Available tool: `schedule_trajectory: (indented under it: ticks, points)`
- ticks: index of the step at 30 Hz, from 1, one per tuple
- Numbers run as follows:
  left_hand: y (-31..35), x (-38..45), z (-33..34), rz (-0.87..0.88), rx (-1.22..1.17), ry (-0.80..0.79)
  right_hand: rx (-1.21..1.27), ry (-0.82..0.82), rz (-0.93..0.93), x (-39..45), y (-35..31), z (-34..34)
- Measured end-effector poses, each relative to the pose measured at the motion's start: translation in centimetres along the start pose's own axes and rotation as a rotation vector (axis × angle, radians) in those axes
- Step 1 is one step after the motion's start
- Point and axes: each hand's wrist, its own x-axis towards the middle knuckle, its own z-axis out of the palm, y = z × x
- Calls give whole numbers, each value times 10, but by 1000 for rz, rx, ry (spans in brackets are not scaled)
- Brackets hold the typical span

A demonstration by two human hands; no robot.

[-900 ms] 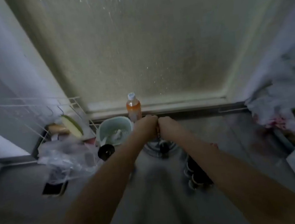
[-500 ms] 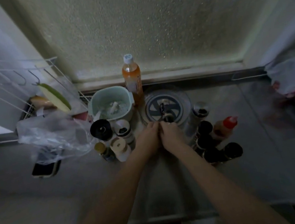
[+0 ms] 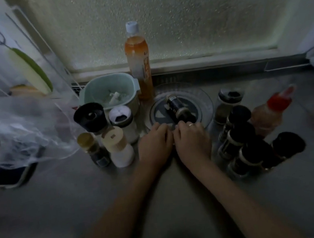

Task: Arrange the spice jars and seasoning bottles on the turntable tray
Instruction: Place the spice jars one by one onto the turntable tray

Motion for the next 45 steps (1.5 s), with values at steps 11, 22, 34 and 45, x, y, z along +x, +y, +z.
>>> schedule_trajectory:
  ticks: [11, 22, 34, 45]
  points:
    - [14, -47, -16, 47, 133, 59, 142, 0, -37, -50, -5, -11]
    - [15, -68, -31, 134, 197, 223, -55, 33, 177, -63, -9, -41]
    - [8, -10, -29, 141, -119, 40, 646, 277, -136, -9, -13, -40]
    - [-1, 28, -14, -93, -559, 78, 297, 804, -276, -24, -10, -60]
